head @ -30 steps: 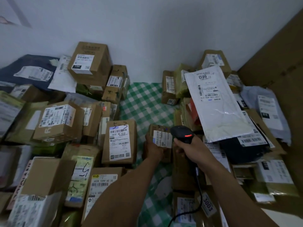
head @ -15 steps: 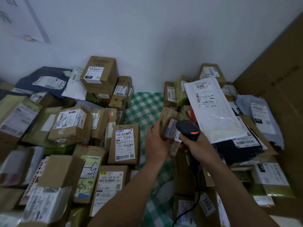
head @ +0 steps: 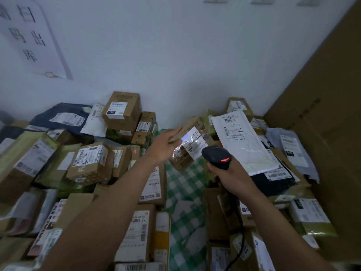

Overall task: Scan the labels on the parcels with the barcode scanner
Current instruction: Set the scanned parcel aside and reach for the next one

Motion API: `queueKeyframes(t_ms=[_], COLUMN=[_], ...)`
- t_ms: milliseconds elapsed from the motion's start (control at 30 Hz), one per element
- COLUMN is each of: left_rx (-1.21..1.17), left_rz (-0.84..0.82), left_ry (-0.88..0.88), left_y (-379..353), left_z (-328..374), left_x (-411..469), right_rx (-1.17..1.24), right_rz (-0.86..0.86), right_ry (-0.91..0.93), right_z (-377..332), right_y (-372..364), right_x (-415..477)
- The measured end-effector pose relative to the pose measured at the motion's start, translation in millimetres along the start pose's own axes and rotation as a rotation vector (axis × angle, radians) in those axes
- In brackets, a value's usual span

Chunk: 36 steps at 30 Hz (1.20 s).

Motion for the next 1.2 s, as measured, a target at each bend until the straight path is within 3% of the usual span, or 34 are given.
queueKeyframes(t_ms=[267, 1200], left_rx=[0.341, 0.390], left_rz=[-0.052, 0.008], left_ry=[-0.042, 0.010], left_y=[33, 44], left_z=[5, -9], left_x=[-1, -7], right_rx=[-0.120, -0.172], right_rz=[-0.074, -0.185], right_ry=[0.053, 0.110], right_z=[-28, -42], right_y=[-24, -40], right_x=[-15, -23])
Point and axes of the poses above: each hand's wrist, its own x-axis towards the middle knuckle, its own y-axis out of the back of the hand, z = x × y, the point moved 5 cm from there along x, towards the middle knuckle, and after that the axes turned 6 degrees about x, right-handed, at the moved point
